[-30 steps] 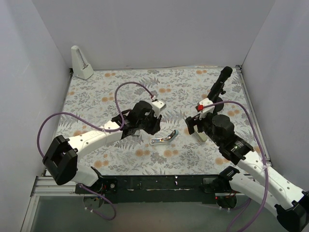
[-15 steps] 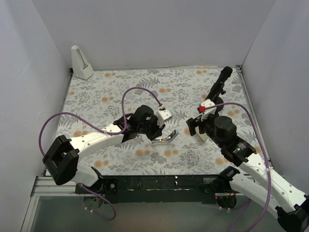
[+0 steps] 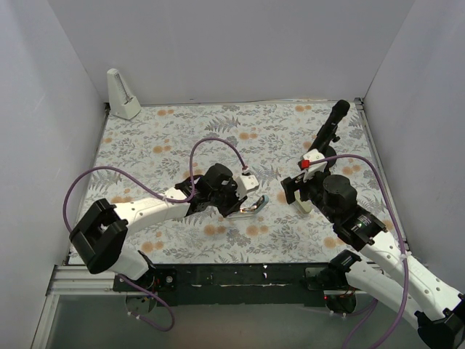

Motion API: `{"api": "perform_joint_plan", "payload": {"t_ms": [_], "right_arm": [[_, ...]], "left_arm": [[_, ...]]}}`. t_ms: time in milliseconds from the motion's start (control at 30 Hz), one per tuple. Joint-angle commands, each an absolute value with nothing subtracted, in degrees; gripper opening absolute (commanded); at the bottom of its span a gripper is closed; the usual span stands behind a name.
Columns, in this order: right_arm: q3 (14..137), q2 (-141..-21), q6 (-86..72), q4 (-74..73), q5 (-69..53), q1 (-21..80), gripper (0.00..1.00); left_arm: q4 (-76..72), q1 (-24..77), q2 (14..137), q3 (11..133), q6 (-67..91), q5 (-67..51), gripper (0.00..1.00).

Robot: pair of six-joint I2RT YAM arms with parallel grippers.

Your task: Load the staples into the stapler

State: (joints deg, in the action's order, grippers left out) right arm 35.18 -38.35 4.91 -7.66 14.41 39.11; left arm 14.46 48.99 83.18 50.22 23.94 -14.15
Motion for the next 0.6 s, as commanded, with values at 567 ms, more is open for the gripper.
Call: {"api": "perform_joint_plan", "payload": {"t_ms": [567], "right_arm": [[35.68, -38.06, 5.10, -6.15, 15.21, 39.20, 0.96]], "left_arm": [[13.10, 49.57, 85.08, 50.71, 19.43, -13.18, 0.05]]}}
